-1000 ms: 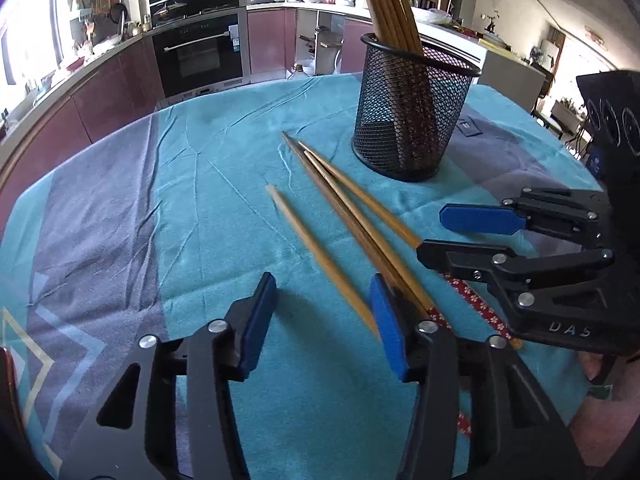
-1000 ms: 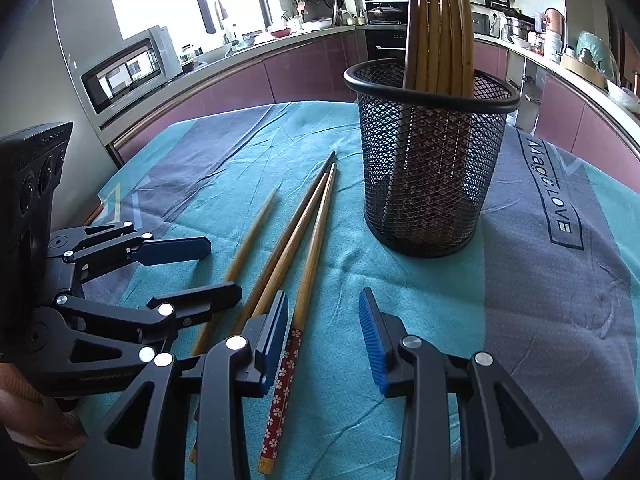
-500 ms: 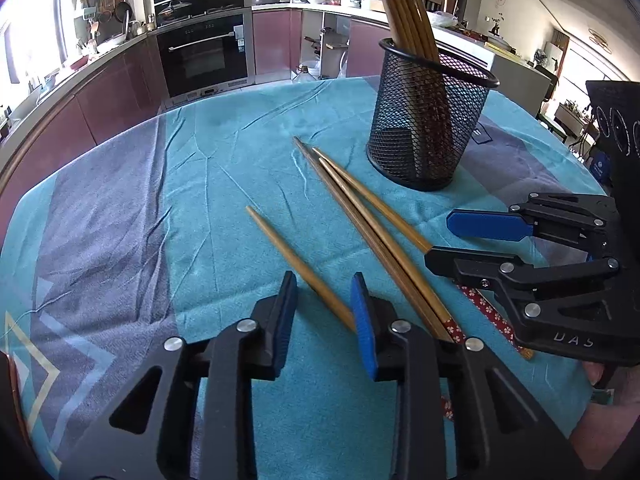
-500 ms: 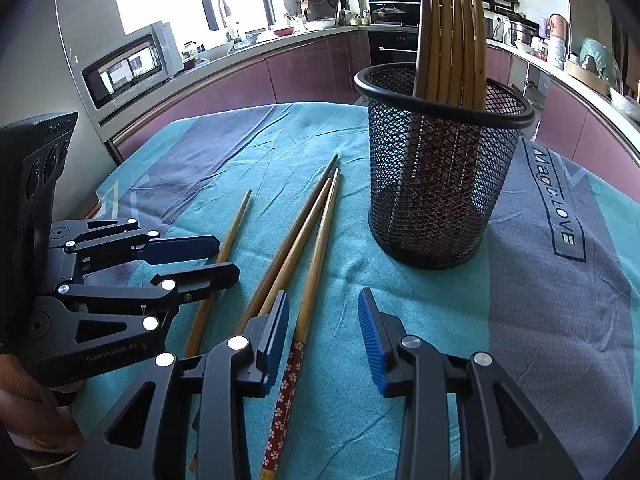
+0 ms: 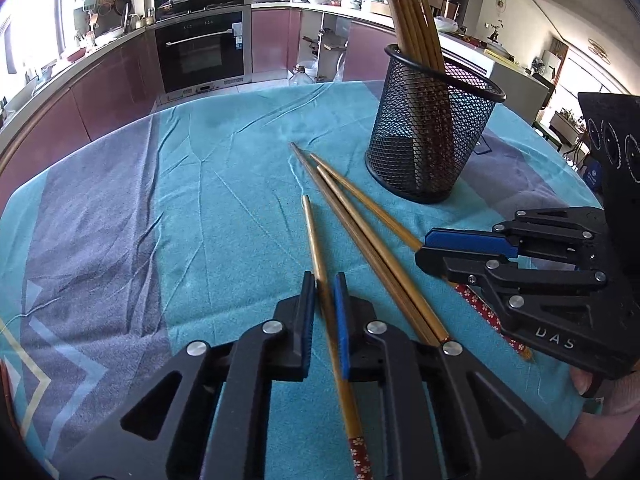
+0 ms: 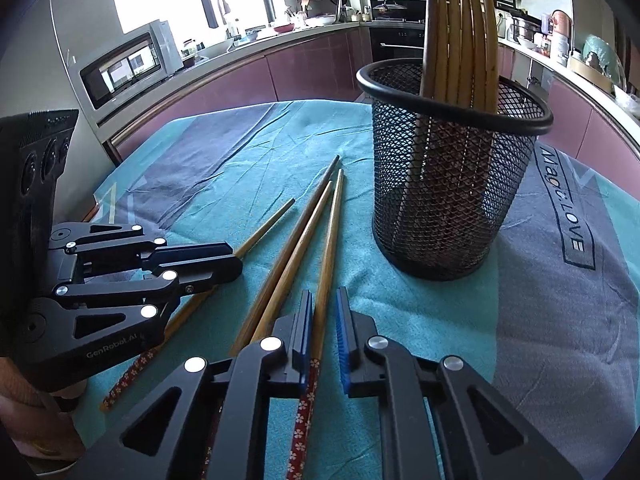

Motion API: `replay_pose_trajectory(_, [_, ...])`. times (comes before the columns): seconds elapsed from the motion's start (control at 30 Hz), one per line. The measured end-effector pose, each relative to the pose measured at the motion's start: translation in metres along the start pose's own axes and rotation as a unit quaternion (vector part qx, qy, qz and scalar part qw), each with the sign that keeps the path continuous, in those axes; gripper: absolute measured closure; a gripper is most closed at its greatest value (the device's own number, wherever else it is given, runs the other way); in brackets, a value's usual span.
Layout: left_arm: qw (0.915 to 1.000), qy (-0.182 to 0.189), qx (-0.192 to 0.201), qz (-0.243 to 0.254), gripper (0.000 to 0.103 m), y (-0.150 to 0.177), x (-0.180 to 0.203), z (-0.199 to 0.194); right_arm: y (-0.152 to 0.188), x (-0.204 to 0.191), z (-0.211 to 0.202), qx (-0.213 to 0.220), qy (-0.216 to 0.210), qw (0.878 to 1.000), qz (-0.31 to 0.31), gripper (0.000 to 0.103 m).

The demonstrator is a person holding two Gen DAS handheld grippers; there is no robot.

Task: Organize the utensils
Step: 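Close both tools on a chopstick with a red patterned end, then raise the chopstick upright and insert it into the mesh cup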

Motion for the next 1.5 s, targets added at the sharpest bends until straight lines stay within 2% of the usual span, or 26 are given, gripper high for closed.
replay_pose_trajectory(0.17, [1.0000,0.001,-0.001,0.000,0.088,0.000,0.002,0.001,-0.005,0.001,0.003,-0.001,0.006,1.000,0.000,0.092])
replay_pose_trajectory(0.47, [1.0000,-0.004,-0.001,-0.003,0.088,-0.005,0.003,0.006,-0.022,0.000,0.018,-0.002,0.008,1.000,-0.003,0.093])
replay_pose_trajectory(0.73, [0.9999,-0.003,-0.001,-0.017,0.094,-0.010,-0.001,0.008,-0.024,0.004,0.020,0.002,0.005,1.000,0.009,0.098])
replay_pose_trajectory(1.5, [0.9986,0.014,0.038,-0.034,0.096,-0.009,-0.001,-0.027,-0.009,0.001,-0.031,0.052,-0.033,0.998,0.019,0.098])
Point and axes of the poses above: each gripper's, at about its wrist camera, not at the fingertips, and z roughly the way its jaws point, x to its right, y to its underside, the point moved 2 cm from there along z, roughly the way its jaws point, and after that the axes turned 3 degrees about y, right-handed, at the moved point
